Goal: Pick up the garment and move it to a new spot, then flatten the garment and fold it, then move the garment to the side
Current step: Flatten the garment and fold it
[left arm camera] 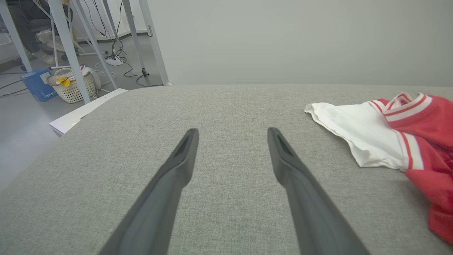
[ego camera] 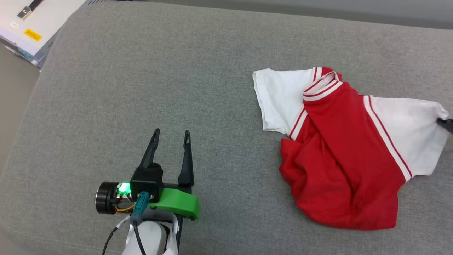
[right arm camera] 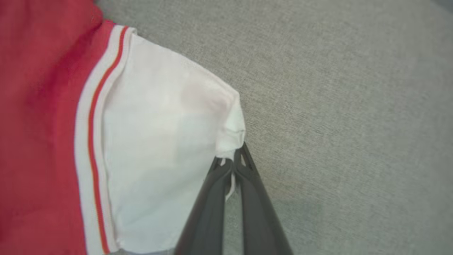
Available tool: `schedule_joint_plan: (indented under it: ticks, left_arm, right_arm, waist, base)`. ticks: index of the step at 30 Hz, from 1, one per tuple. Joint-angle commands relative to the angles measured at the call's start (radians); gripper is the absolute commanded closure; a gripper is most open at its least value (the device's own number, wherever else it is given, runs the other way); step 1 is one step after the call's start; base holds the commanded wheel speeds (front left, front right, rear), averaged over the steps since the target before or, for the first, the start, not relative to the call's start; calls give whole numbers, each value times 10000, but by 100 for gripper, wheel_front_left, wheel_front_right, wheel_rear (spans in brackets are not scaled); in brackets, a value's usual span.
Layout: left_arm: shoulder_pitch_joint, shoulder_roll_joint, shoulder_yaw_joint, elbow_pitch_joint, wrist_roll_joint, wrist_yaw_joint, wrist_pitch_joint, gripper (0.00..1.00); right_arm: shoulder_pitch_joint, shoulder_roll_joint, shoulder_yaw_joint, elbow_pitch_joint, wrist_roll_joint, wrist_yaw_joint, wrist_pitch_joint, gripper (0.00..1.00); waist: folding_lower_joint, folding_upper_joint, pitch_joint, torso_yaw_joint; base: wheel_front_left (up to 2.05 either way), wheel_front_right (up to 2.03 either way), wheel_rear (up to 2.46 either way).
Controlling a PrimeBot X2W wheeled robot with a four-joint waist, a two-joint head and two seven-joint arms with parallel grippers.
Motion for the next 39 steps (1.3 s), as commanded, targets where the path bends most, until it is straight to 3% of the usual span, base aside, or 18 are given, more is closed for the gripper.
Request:
schedule_joint_plan:
  ticks: [1,10,15,22,23,24,31,39]
  left_arm:
    - [164,-41,56,28,40,-45,-57,0]
    - [560,-41,243,66,109,-164,-57,0]
    - [646,-41,317,115,157,-236,-57,0]
    - [745,-41,320,185,191,-247,-57,0]
    - [756,-41,312,200,188,-245,-57,0]
    - [774,-41,308,215,185,-244,-57,0]
    - [926,-41,404,291,221,-255,-57,0]
    - [1078,-41,623,227,323,-315,-57,0]
  right_arm:
    - [44,-267,-81,36,181,-7,-187,100]
    - [1453,-1627,-562,1211,1090,-7,-596,100]
    - [2415,-1560,-600,2314,1417,-7,-523,100]
    - [3163,-760,-782,3398,1813,-7,-855,100]
    - [3144,-714,-815,3424,1765,-7,-1050,55]
    - [3085,-672,-858,3393,1684,-7,-1343,0]
    - [2530,-752,-1152,2737,539,-7,-3959,0]
    - [2294,-204,-2039,1657,-904,-7,-6776,0]
  waist:
    - [0,42,-392,-184]
    - [0,42,-839,-282]
    - [0,42,-917,-267]
    - [0,42,-1016,-258]
    - [0,42,-1042,-259]
    - [0,42,-1080,-267]
    - [0,42,-1396,-340]
    - [0,42,-1631,-481]
  base:
    - [0,0,0]
    - [0,0,0]
    - [0,0,0]
    - [0,0,0]
    - [0,0,0]
    - [0,0,0]
    - [0,0,0]
    - [0,0,0]
